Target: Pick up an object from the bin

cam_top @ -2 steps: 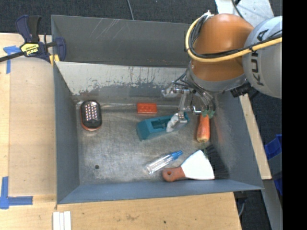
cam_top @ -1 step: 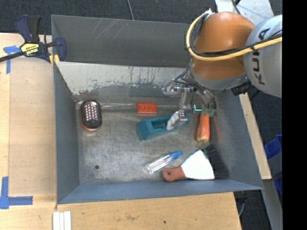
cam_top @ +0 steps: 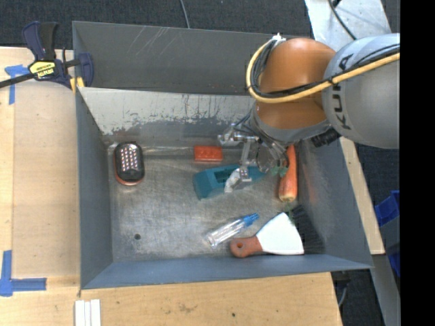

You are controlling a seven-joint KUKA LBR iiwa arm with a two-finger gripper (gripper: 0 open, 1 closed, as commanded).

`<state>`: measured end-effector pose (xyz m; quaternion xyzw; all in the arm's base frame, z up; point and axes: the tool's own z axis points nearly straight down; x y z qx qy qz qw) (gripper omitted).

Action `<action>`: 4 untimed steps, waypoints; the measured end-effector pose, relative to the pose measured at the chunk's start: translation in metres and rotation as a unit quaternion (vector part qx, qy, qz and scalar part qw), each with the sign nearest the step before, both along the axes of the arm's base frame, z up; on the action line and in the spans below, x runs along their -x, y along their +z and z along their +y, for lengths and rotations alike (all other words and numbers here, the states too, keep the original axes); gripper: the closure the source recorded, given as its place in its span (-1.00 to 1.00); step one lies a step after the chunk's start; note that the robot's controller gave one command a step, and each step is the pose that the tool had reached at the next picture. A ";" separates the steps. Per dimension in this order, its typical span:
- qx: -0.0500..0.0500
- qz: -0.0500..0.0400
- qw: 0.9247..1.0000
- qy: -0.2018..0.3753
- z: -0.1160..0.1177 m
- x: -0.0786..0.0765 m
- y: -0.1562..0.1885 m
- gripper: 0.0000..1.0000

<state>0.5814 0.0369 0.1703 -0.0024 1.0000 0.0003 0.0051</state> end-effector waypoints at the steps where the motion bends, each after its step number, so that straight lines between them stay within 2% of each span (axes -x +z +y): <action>1: 0.001 0.003 0.998 0.067 -0.003 -0.010 -0.045 -1.00; 2: 0.002 0.013 0.997 0.075 0.006 -0.038 -0.091 1.00; 3: 0.002 0.013 0.997 0.075 0.006 -0.038 -0.091 1.00; 4: 0.001 0.008 0.998 0.063 0.005 -0.040 -0.002 1.00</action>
Offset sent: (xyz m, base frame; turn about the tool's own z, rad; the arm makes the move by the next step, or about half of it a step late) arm 0.0366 0.0081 -0.1003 -0.1494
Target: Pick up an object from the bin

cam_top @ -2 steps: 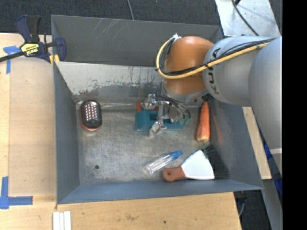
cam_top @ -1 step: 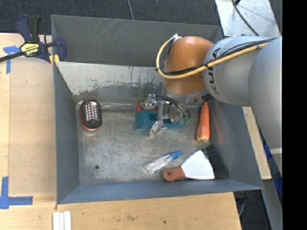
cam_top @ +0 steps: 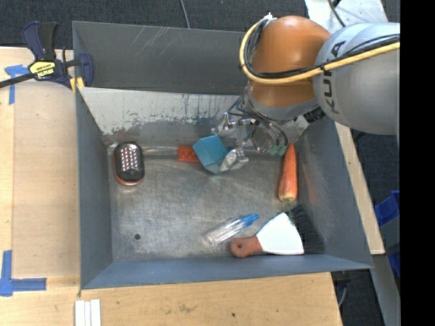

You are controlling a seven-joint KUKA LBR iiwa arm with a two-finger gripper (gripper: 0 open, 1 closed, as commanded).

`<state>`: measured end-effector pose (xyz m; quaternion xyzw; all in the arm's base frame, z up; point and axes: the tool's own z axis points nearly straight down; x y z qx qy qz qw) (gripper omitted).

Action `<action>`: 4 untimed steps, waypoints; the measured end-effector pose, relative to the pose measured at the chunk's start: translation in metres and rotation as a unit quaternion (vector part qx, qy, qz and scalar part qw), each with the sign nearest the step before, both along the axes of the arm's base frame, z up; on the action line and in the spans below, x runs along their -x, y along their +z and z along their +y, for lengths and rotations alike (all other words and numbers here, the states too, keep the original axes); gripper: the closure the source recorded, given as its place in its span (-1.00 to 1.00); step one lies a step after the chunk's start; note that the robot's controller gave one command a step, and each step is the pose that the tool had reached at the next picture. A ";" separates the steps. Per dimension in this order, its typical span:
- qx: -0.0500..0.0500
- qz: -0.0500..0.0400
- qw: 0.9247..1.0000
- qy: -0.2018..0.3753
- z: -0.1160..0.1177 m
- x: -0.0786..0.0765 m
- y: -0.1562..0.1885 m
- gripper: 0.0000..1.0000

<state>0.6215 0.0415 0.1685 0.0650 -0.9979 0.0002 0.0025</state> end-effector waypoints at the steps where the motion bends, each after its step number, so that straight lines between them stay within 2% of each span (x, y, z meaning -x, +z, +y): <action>1: 0.000 0.000 1.000 0.000 0.000 0.000 0.000 1.00; 2: -0.002 -0.008 0.999 0.033 0.025 0.007 -0.033 1.00; 3: -0.002 -0.002 1.000 -0.019 0.018 0.012 -0.071 1.00; 4: 0.000 0.001 0.998 0.058 0.045 0.000 0.122 1.00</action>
Offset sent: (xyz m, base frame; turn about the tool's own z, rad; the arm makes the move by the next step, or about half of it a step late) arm -0.0276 0.0596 -0.0985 -0.1685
